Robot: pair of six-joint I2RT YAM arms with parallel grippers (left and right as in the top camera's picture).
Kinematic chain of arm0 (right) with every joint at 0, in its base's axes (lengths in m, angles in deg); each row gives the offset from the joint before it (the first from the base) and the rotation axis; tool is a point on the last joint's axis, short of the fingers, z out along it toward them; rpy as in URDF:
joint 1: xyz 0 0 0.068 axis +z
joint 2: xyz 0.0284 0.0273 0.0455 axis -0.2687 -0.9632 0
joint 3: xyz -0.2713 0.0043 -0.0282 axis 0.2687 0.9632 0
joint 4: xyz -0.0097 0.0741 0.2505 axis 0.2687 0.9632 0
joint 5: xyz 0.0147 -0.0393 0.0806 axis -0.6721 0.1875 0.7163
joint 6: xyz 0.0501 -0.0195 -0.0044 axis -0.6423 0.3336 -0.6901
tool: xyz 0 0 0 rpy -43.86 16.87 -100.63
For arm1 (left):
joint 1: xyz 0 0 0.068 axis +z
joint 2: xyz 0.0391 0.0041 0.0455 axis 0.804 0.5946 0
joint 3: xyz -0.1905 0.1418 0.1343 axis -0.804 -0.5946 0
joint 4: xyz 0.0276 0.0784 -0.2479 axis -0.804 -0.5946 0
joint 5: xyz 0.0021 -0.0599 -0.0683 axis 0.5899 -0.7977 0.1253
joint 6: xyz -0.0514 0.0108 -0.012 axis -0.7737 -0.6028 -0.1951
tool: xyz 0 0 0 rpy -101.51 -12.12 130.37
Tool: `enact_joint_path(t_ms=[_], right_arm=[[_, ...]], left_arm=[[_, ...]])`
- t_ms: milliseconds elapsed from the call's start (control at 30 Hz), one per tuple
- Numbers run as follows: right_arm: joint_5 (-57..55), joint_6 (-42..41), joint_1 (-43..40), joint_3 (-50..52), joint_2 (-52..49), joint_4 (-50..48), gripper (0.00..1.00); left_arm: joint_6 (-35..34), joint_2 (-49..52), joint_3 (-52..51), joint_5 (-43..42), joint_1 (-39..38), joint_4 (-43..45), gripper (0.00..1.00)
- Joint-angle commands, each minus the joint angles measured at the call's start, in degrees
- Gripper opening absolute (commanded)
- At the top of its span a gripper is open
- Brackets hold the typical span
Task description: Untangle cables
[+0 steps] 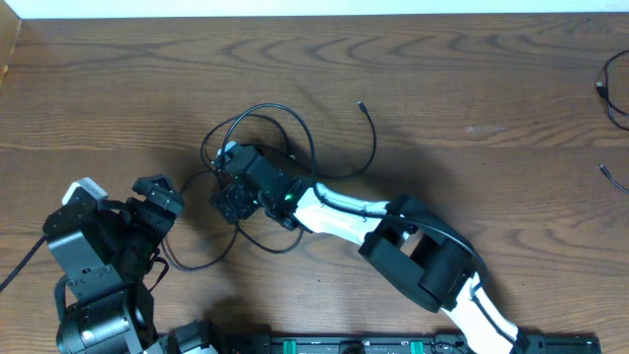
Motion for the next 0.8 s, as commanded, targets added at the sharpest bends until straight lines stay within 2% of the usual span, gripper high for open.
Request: enact_joint_path(t_ms=[0, 100, 167, 233, 267, 467, 600, 767], right_arm=[[-2.9, -0.2, 0.7, -1.0, -1.2, -1.3, 0.70], [-6.3, 2.7, 1.2, -1.0, -1.5, -0.8, 0.47], [-8.1, 4.6, 1.4, -1.0, -2.1, -0.2, 0.21], [-12.2, 3.9, 1.4, -1.0, -2.2, 2.1, 0.04], [-14.5, 3.6, 1.1, -1.0, -2.2, 3.3, 0.01], [-24.7, 3.7, -4.7, -1.2, -0.2, 14.0, 0.01], [-24.7, 4.1, -11.5, -1.2, 3.8, 22.3, 0.01], [-24.4, 5.1, -18.4, -1.2, 10.1, 26.9, 0.01]], left_arm=[[-0.3, 0.0, 1.7, 0.3, 0.2, 0.0, 0.96], [-0.3, 0.0, 1.7, 0.3, 0.2, -0.7, 0.96], [-0.3, 0.0, 1.7, 0.3, 0.2, -1.4, 0.96], [-0.3, 0.0, 1.7, 0.3, 0.2, -1.9, 0.96], [-0.3, 0.0, 1.7, 0.3, 0.2, -2.2, 0.96], [-0.3, 0.0, 1.7, 0.3, 0.2, -3.0, 0.96], [-0.3, 0.1, 1.7, 0.3, 0.2, -3.0, 0.96], [-0.3, 0.1, 1.7, 0.3, 0.2, -3.0, 0.96]])
